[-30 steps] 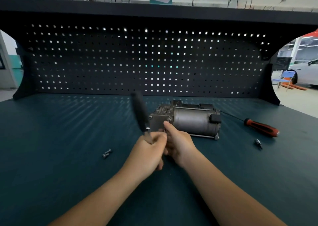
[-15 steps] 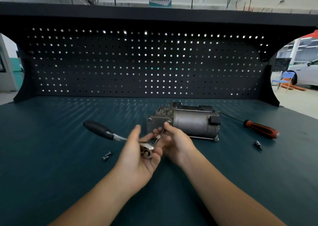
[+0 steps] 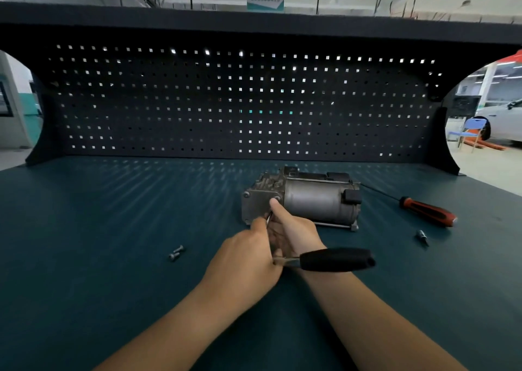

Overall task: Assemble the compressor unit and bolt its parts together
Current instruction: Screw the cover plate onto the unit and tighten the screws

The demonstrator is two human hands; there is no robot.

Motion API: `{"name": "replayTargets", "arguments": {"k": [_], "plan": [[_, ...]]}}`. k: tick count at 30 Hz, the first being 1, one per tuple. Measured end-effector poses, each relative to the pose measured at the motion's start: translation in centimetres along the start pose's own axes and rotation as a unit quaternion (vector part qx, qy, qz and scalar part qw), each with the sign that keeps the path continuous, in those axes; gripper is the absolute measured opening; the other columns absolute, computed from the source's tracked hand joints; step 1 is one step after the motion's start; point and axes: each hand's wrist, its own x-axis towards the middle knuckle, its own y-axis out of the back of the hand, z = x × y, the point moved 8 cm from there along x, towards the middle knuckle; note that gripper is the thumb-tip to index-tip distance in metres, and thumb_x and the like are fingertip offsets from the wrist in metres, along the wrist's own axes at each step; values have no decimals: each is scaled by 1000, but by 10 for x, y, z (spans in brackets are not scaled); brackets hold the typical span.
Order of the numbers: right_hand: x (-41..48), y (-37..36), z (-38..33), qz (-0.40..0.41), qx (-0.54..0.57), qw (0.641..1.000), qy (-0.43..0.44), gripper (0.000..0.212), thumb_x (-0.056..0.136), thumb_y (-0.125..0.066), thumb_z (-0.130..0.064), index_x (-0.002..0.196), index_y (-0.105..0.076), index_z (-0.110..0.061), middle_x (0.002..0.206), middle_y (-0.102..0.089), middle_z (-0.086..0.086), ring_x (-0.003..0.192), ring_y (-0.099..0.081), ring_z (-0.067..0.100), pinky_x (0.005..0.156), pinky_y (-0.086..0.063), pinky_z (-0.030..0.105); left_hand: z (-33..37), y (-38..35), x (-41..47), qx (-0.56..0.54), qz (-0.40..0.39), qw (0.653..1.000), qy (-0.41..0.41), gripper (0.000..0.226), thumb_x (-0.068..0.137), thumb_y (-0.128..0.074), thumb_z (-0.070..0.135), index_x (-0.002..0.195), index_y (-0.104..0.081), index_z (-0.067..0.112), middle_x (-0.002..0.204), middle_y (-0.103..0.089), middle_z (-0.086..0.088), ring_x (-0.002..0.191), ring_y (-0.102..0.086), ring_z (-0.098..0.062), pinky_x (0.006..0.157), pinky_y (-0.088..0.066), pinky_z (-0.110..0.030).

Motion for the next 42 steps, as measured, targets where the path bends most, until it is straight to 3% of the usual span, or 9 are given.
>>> {"name": "replayTargets", "arguments": {"k": [6,15,17,24,29,33,35,39,42], "plan": [[1,-8,-3,-8,69,997,-29,23,91,-56,-14,72,-55,-2,58,-62,9,51,-61,15,55,-52,21,-9,-6,0,-345,-77,932,83,27,76,-69,11,92,-60,31,54,-59,26,49,-52,11,46,-34,-3],[-1,-11,-2,-42,61,997,-14,23,91,-57,-19,100,-60,2,78,-68,11,54,-65,12,51,-53,20,-28,-23,-20,-693,-36,610,383,45,92,-44,46,89,-62,4,51,-59,-5,28,-34,-5,27,-26,-10],[0,-8,-2,-49,40,998,-17,21,91,-57,-22,94,-61,-2,79,-69,9,66,-67,14,58,-53,23,-28,-23,-23,-655,-45,652,378,41,94,-40,45,87,-56,7,44,-50,-2,28,-30,-6,28,-23,-12],[-1,4,-6,5,-89,995,35,28,83,-66,-32,78,-64,-4,68,-67,7,50,-62,11,46,-49,20,-15,15,-4,-203,7,974,96,15,89,-41,45,83,-47,32,51,-51,9,47,-48,-4,44,-34,-15],[-1,0,-5,9,-35,999,40,24,84,-65,-16,65,-60,-4,65,-63,10,56,-57,20,58,-47,28,5,3,-10,155,-1,985,-70,37,88,-37,50,120,-43,33,91,-65,7,81,-62,-13,62,-43,-26],[0,-4,2,-12,7,1000,-13,21,89,-59,-17,72,-59,-5,70,-61,9,66,-57,24,67,-51,32,-7,4,-7,-109,-15,993,33,26,88,-39,50,103,-51,32,71,-65,13,68,-61,-12,63,-48,-27],[1,-4,-1,-9,-18,1000,-2,18,89,-59,-20,80,-62,-5,72,-63,8,66,-59,21,69,-50,32,-19,-3,-7,-351,-40,919,173,30,93,-36,46,89,-57,25,45,-52,9,41,-46,-9,42,-40,-21],[1,-7,-2,-25,-27,999,2,25,91,-57,-24,99,-62,-1,73,-70,7,62,-67,14,62,-51,24,-23,-24,-22,-712,-69,580,389,36,94,-41,41,80,-55,11,42,-35,3,27,-26,-5,30,-24,-11],[2,-8,-1,-34,-39,999,6,27,92,-55,-25,102,-62,-1,76,-71,6,62,-67,13,65,-51,25,-21,-24,-21,-729,-87,567,373,23,89,-47,25,69,-45,14,44,-32,4,28,-24,-4,30,-22,-11]]}}
